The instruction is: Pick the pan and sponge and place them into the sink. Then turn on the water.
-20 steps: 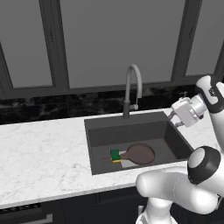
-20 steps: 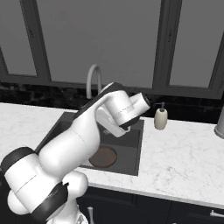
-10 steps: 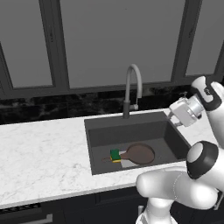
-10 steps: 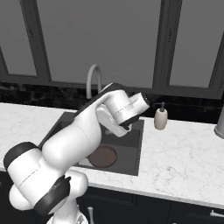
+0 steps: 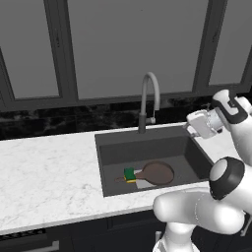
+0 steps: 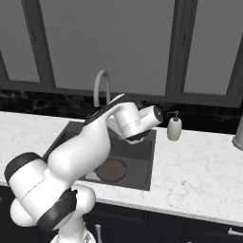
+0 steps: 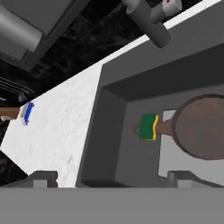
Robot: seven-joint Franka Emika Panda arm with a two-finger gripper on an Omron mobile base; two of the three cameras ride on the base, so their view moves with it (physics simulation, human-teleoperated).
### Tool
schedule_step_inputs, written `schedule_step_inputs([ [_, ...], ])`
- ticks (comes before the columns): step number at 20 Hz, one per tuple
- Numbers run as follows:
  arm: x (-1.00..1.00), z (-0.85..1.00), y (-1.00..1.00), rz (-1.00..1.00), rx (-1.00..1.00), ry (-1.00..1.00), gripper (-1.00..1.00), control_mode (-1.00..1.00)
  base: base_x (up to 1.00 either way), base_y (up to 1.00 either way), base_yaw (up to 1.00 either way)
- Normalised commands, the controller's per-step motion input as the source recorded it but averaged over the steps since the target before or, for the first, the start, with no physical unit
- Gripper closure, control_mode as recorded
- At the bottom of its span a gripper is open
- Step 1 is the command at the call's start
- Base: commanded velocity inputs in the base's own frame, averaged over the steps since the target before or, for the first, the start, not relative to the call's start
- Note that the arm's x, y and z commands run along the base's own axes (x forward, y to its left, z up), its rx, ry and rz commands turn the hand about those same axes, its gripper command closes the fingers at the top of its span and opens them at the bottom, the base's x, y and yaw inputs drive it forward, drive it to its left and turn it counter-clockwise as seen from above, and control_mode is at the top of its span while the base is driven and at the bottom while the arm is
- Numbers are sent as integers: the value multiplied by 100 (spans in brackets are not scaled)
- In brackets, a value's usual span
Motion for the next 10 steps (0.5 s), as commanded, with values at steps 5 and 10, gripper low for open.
schedule_step_inputs([
  [5, 54, -1, 0, -18, 0, 0, -100, -100, 0, 0, 0],
  [10, 16, -1, -1, -2, 0, 1, -100, -100, 0, 0, 0],
])
